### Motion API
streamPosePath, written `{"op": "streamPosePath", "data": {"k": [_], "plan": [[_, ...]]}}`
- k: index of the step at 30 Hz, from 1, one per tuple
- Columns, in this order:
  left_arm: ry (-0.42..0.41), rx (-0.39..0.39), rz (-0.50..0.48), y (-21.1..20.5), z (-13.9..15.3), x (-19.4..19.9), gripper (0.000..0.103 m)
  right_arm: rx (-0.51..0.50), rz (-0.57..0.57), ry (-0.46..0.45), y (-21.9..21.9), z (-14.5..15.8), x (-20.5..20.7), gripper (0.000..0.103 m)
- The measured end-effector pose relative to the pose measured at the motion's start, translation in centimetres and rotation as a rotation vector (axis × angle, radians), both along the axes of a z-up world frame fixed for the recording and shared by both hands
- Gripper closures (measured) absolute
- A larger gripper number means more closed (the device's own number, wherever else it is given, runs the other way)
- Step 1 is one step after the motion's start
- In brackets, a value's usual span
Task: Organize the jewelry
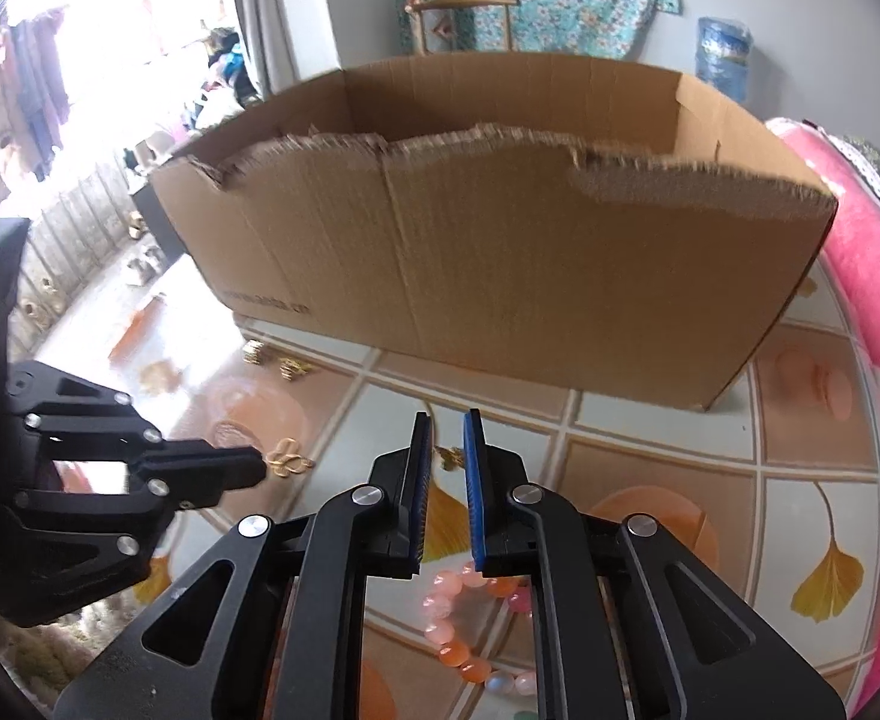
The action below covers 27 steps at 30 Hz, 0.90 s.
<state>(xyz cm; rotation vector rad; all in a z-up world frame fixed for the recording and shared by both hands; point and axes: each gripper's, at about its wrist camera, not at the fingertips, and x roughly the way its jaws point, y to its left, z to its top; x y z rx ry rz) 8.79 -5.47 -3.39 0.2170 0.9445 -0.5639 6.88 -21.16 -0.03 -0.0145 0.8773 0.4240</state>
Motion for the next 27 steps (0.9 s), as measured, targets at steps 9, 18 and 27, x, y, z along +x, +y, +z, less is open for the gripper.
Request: {"op": "streamPosePath", "data": {"k": [9,18,27], "plan": [[-0.024,0.010,-0.010,-0.3,-0.6,-0.7,0.101,0.147,0.130,0.205,1.8,-1.7,3.0,0.095],[-0.027,-0.040,-0.007,0.4,-0.9,-1.0,0.091,0.232,0.154,0.371,2.2,-3.0,3.5,0.098],[-0.054,-0.029,-0.004,1.5,-1.2,-1.8,0.023,0.120,0.035,0.273,0.9,-1.5,2.4,0.074]]}}
